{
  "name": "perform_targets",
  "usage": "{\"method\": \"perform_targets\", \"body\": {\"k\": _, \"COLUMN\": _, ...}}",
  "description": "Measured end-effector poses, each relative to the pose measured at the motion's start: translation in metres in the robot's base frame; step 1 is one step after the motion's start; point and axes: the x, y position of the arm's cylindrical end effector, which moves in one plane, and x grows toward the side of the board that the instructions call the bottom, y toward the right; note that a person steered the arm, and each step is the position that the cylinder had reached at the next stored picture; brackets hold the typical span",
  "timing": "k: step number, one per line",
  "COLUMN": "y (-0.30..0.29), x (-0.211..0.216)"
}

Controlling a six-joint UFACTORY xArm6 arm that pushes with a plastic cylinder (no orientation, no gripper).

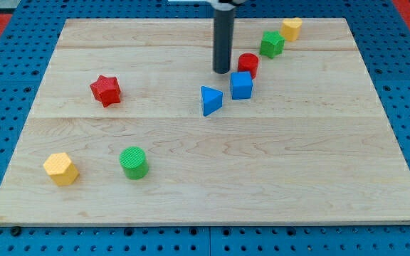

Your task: Push the blue triangle diagonal to the bottom left of the blue cube

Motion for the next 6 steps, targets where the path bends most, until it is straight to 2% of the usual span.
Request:
{"method": "perform_targets", "body": {"k": 1, "y": -0.025, "x": 0.009}}
{"method": "perform_targets", "body": {"k": 3, "y": 0.009, "x": 0.025}}
{"method": "perform_targets", "body": {"k": 4, "y": 0.017, "x": 0.058}}
{"method": "perform_targets", "body": {"k": 6, "y": 0.036, "x": 0.091}}
